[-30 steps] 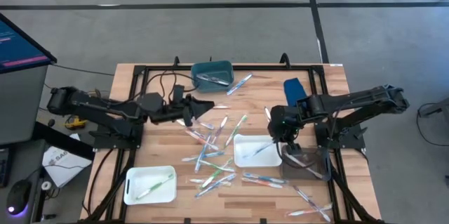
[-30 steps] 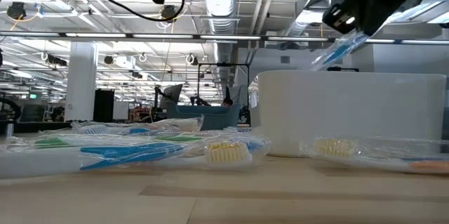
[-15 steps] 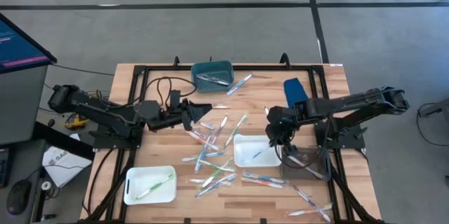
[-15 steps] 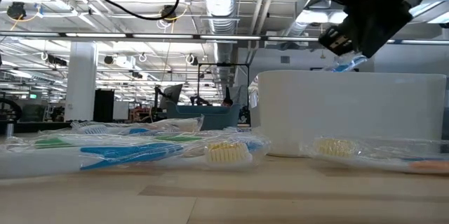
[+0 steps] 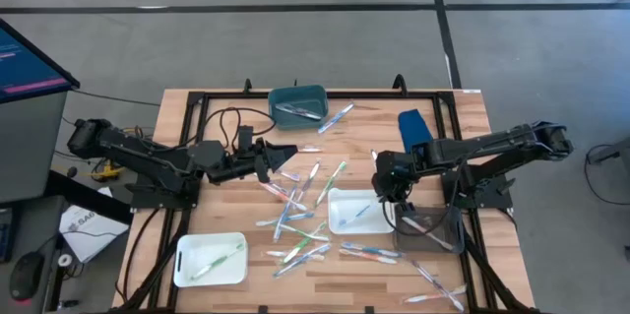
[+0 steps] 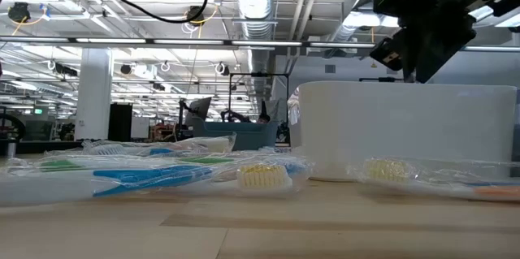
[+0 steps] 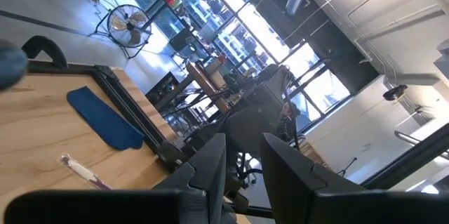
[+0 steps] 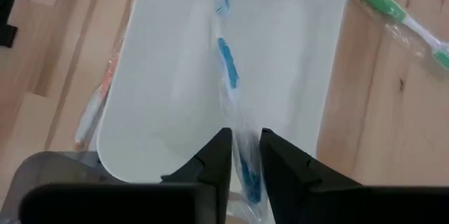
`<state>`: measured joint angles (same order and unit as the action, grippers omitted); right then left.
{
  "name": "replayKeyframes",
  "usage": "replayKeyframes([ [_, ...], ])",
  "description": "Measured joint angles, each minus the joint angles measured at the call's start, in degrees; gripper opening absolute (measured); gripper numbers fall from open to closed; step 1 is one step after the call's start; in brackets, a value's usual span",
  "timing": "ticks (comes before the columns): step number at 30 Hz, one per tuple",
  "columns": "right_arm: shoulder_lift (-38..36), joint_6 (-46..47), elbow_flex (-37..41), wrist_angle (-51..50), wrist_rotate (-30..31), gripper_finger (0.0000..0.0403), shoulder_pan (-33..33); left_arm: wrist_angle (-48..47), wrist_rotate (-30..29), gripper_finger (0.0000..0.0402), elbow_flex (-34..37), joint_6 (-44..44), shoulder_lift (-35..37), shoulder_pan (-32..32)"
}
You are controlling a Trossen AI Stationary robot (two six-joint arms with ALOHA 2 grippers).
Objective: Pick & Place Toothbrushes
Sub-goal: Put the blue toothbrush into the top white bin, then put the violet toothbrush into the blue bin
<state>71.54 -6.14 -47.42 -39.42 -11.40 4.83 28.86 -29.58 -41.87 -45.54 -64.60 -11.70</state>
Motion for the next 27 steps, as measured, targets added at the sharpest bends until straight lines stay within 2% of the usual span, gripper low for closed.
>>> replayKeyframes([
  [4,-0.02,0.16,0.0,-0.15,0.15,0.0103,-0.01,0.13,0.0,0.0085,0.0,0.0,0.0,-0.37],
  [16,-0.02,2.94,-0.02,-0.83,1.09,0.0229,-0.1,0.61,-0.61,0.0085,0.0,0.0,0.0,-0.76],
  [20,-0.02,6.05,-0.02,-0.85,0.96,0.0243,-0.1,0.89,-0.61,0.0085,0.0,0.16,0.0,-0.76],
  [27,-0.02,8.49,-2.67,-2.36,0.77,0.0237,0.01,2.21,-0.92,0.0085,0.0,-0.71,0.0,-0.54],
])
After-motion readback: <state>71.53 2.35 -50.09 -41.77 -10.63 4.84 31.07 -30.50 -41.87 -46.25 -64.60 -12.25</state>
